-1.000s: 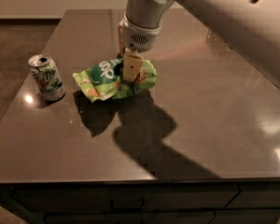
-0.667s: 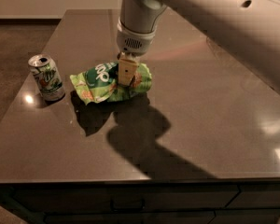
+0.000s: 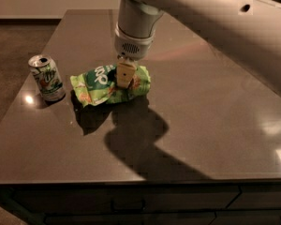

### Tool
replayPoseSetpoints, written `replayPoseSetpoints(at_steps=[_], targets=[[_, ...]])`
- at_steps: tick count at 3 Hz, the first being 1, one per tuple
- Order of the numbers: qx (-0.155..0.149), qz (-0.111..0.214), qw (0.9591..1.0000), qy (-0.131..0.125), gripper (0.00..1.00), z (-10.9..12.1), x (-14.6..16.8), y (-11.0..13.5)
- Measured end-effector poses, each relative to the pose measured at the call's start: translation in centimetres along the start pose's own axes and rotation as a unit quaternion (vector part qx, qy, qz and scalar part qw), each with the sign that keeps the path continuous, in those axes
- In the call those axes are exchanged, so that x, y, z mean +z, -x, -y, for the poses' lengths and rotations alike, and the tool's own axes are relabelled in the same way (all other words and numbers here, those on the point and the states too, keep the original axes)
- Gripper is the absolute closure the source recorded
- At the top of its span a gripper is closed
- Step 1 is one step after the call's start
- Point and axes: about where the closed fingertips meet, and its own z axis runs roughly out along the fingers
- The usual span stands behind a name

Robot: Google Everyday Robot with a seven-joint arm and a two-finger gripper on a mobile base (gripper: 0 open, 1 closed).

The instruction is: Move green rice chip bag near 7up can

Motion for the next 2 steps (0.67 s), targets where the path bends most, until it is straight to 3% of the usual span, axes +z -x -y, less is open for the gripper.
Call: replayPoseSetpoints(at_steps=[1,2], targets=[[-0.001,0.0,1.0,0.0,0.14,-0.04,0.02,0.06],[-0.001,0.0,1.0,-0.001,0.0,-0.08,0.04,0.11]])
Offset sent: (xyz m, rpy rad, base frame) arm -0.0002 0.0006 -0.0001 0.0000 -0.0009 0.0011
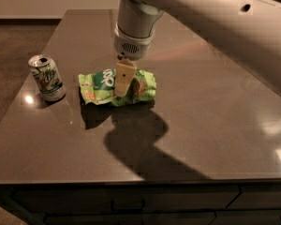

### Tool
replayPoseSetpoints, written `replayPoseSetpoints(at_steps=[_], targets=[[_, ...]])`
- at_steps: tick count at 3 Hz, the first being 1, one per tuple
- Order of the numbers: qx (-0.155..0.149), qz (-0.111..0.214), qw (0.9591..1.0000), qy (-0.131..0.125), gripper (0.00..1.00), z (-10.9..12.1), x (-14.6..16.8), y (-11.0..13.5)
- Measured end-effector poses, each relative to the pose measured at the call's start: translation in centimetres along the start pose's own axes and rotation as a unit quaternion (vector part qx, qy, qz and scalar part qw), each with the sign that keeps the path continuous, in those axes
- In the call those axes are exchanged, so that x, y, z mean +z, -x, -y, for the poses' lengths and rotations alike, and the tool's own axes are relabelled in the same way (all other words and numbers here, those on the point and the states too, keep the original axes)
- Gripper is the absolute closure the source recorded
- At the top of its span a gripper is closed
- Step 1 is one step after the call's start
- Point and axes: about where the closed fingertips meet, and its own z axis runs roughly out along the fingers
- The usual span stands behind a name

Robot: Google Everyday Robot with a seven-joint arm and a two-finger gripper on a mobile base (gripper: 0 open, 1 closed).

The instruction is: Move green rice chip bag near 7up can

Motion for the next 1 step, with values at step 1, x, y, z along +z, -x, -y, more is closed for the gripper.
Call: replayPoseSetpoints(at_steps=[1], targets=[[0.0,0.0,1.0,0.0,0.0,0.0,0.0,0.0]])
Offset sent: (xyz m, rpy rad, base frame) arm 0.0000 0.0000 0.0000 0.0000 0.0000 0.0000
